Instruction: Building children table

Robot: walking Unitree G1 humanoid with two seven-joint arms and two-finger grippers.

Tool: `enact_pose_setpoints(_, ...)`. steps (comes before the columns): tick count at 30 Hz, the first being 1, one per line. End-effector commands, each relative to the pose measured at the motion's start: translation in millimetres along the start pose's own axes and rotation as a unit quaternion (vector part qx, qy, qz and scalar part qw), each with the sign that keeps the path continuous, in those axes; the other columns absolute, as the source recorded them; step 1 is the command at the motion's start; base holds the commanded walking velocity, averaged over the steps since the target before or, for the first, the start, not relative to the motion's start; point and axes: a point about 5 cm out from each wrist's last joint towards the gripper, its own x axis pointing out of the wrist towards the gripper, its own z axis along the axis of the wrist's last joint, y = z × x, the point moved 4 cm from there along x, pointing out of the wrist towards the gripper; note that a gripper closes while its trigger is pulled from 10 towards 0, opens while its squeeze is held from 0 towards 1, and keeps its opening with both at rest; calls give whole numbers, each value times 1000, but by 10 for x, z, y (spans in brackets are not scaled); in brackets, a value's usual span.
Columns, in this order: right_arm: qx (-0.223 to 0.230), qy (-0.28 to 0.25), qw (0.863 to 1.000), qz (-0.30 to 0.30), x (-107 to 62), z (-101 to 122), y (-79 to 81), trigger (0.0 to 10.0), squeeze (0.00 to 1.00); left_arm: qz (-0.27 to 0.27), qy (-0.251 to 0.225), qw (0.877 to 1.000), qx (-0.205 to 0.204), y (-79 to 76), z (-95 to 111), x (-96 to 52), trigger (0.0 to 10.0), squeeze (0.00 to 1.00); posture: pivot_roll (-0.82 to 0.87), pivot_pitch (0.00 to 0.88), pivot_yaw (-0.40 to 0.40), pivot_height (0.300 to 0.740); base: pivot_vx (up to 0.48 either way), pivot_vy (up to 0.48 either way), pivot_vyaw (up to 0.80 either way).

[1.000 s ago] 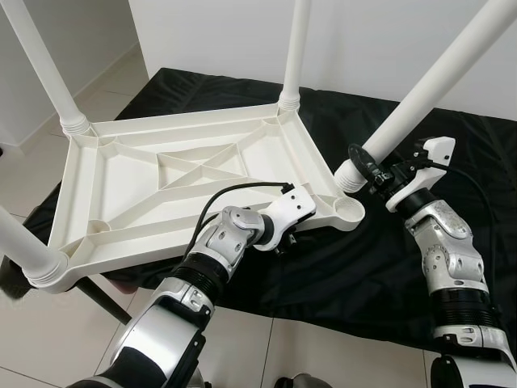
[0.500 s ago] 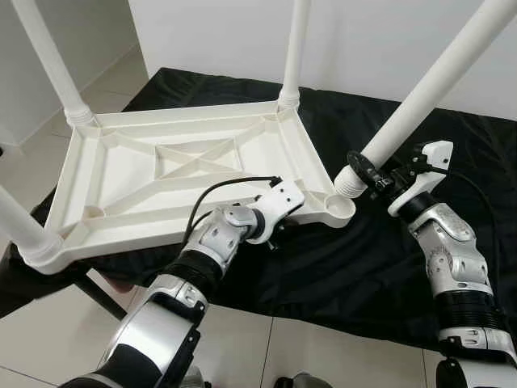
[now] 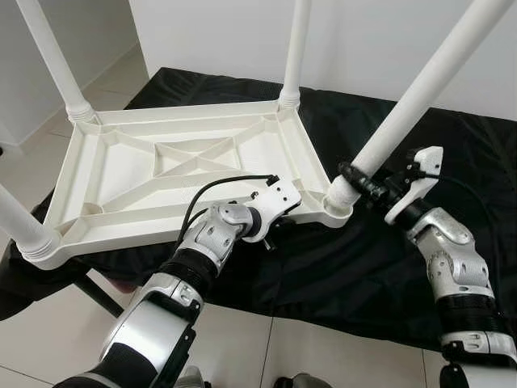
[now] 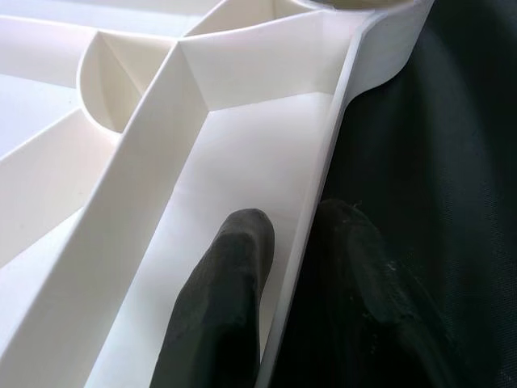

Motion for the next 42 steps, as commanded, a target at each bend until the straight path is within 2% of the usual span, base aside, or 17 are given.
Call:
enact_pose_setpoints(1,-6,-1,1000,13,-5,41,17,10000,0,3,11,1000,16,21,-33,-14,10000,0,-67,6,-22,740,0,0,0)
enact_pose_setpoints(8,-13,10,1000,19,-2,18,-23,10000,0,2,17,1000,22,36,-75,-42,10000,0,-67,0,-27,740,0,0,0)
enact_pose_setpoints(16,-12,-3,1000,2,86,51,-95,10000,0,10,17,1000,20,78,-125,-103,10000,0,-58,0,-37,740,0,0,0)
enact_pose_setpoints(26,-12,12,1000,16,115,-9,-107,10000,0,4,17,1000,23,39,-159,-137,10000,0,-43,0,-47,740,0,0,0)
enact_pose_setpoints(42,-15,33,998,60,112,-99,-6,10000,0,-7,11,1000,26,-15,-96,-109,10000,0,-49,0,-44,740,0,0,0)
